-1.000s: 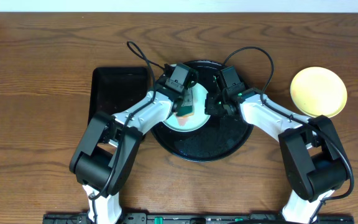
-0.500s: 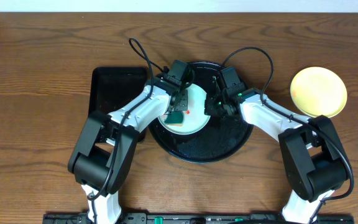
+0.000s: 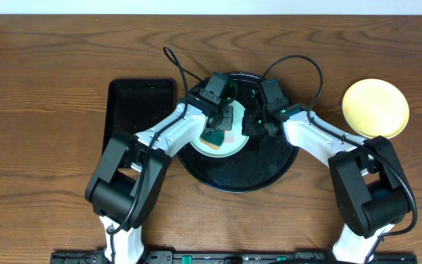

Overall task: Clean dirty plates on tray and stack at the side
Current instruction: 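Scrub the red smear with the sponge while the right gripper holds the plate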

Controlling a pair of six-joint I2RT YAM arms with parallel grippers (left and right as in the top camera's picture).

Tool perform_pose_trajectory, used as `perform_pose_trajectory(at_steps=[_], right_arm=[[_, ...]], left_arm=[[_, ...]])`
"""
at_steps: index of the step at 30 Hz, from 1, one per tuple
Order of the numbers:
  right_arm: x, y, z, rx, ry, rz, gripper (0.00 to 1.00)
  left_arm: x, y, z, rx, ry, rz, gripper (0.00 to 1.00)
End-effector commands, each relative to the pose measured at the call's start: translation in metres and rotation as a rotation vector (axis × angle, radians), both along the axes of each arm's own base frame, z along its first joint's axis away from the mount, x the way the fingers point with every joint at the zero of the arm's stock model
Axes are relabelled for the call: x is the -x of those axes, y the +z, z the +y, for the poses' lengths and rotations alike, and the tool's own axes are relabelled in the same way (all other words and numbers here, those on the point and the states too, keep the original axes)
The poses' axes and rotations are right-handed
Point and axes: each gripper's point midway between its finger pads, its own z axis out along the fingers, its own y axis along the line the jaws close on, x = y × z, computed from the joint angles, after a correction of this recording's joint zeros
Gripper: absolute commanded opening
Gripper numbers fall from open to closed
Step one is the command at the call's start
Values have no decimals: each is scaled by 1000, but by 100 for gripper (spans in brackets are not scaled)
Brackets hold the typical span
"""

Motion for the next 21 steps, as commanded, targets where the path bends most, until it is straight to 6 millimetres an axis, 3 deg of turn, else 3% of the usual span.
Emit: perform_pose_trajectory(at_steps=[1, 8, 18, 21], right_arm=[[5, -1, 8, -21, 18, 15, 1], [7, -3, 7, -16, 19, 26, 1], [10, -4, 5, -9, 19, 38, 1], [10, -4, 5, -9, 19, 38, 1]], left_arm=[[15, -23, -23, 82, -4, 77, 7], [-5, -26, -28, 133, 56, 26, 7], [-45, -12, -7, 229, 244, -45, 7], [-53, -13, 10, 194, 290, -72, 7]])
